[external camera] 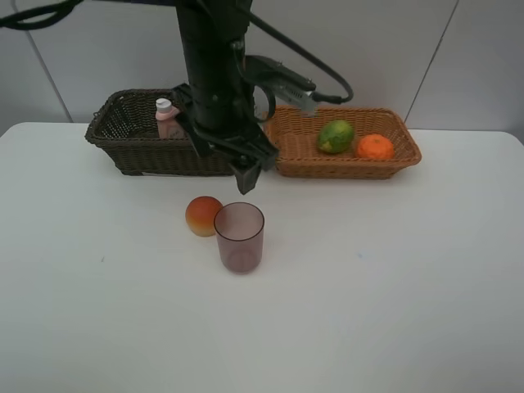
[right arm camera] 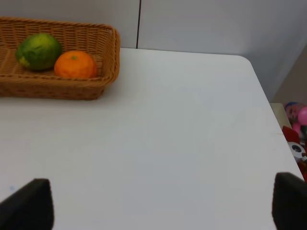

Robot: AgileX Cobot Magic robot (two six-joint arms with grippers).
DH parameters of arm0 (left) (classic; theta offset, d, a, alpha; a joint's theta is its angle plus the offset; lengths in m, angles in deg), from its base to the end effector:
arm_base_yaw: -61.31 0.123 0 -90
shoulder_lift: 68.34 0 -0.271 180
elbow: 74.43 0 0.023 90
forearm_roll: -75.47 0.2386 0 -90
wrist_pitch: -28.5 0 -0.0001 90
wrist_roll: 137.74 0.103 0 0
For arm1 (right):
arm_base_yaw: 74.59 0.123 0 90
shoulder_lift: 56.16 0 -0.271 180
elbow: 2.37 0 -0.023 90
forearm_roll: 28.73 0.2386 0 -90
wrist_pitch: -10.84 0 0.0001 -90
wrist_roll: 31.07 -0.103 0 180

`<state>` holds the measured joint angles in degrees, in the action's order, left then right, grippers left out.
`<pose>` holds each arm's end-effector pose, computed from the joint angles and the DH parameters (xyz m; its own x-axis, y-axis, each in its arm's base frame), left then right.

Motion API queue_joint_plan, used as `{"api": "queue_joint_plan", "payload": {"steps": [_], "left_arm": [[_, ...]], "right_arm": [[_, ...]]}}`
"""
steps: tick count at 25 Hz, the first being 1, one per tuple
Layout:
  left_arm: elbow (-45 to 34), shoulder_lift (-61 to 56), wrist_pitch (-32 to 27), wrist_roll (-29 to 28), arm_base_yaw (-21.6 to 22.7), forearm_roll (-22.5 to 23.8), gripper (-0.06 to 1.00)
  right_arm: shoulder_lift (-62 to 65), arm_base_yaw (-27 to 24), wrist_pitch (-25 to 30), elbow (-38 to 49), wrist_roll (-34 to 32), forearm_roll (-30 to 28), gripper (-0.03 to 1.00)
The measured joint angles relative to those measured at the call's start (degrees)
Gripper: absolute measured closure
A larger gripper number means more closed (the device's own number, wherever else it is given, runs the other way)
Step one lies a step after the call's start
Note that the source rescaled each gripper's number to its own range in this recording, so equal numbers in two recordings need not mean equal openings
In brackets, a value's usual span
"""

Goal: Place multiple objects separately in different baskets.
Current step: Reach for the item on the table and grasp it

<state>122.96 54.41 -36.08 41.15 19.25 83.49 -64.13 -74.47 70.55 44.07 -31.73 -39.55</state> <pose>0.3064 -0.2589 0.2093 -0.7033 0.6894 -0.1732 0.6773 0.7239 0.1312 0.0053 -0.0167 0.2772 -0.4124 -0.0842 -0.9071 0.1120 0.9835 -0.1422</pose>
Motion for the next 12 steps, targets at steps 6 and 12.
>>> {"api": "queue_joint_plan", "payload": {"steps": [6,12], "left_arm": [[-9.1,-4.1,4.4,4.0,-4.4,-2.9,-0.06],[-14.0,-4.9,11.0,9.7,-7.6,-6.5,-0.06]], "right_arm": [[0.0,0.0,0.0,0.0,0.0,0.0,-0.01],[0.0,0.0,0.0,0.0,0.0,0.0,-0.01]]}}
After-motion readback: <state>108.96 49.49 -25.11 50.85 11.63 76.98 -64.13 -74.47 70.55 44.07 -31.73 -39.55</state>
